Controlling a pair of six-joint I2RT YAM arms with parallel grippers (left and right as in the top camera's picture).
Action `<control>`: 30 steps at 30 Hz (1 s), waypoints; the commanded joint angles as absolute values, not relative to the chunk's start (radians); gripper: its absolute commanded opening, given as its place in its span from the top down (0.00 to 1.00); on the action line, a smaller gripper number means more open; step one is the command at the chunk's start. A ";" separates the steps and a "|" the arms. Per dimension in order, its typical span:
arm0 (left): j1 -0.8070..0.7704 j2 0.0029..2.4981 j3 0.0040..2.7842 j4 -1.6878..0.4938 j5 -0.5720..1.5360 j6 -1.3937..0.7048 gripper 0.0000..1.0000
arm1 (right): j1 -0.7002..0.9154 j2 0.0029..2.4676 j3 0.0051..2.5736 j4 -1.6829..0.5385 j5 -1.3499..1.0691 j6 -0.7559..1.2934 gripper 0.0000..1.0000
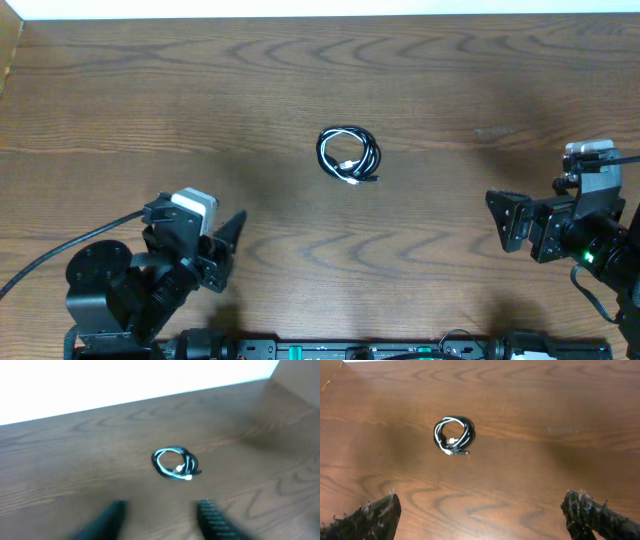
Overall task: Untangle cables
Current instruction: 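Raise both grippers and move them toward the cable bundle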
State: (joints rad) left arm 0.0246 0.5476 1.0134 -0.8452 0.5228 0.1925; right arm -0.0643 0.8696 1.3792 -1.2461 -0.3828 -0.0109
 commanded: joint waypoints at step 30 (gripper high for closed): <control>0.027 0.799 1.032 -0.686 0.715 0.174 0.02 | -0.058 1.049 1.299 -1.199 -0.286 -0.076 0.01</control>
